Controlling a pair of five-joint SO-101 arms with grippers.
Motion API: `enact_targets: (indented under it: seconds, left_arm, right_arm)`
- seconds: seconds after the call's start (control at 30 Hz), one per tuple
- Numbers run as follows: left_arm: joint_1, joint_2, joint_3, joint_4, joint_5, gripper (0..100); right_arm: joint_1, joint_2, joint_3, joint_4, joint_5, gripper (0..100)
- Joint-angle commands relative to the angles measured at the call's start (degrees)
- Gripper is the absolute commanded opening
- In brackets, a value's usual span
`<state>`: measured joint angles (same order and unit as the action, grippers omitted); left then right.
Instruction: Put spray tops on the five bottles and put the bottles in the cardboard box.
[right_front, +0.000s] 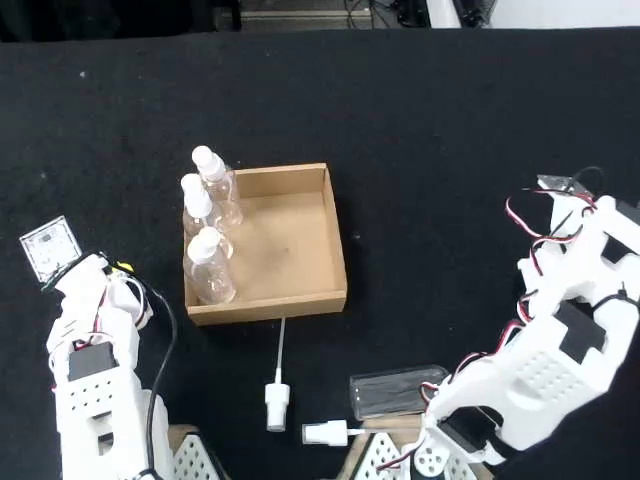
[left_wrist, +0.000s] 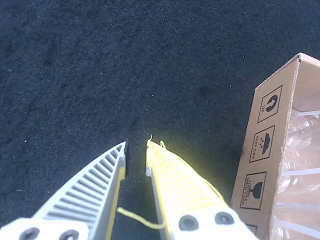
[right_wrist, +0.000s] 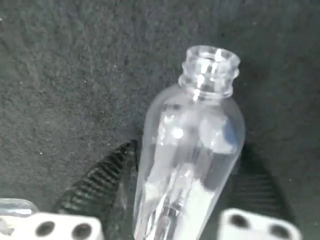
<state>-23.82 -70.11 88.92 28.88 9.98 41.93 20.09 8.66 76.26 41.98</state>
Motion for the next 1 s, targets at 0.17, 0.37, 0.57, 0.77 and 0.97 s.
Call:
enact_targets:
  seconds: [0.17, 0.37, 0.57, 0.77, 0.97]
  left_arm:
    - [0.1, 0.3, -2.2, -0.3, 0.1, 6]
    - [0.0, 0.3, -2.3, 0.2, -0.3, 6]
    - [-2.2, 0.3, -7.9, 9.6, -9.7, 6]
    - [-2.2, 0.3, -21.2, 25.2, -17.4, 6]
    - [-2.2, 0.9, -41.9, 40.0, -22.9, 9]
  right_arm:
    - [-1.1, -6.5, -2.2, 1.3, 0.3, 1.1]
    - [-4.8, -21.1, 0.2, 7.8, -3.6, 1.0]
    - [-9.8, -34.0, 9.4, 1.8, -13.0, 1.0]
    - [-11.3, -44.9, 16.7, -1.3, -19.3, 1.1]
    - [-8.6, -48.1, 18.9, -1.5, -19.1, 1.1]
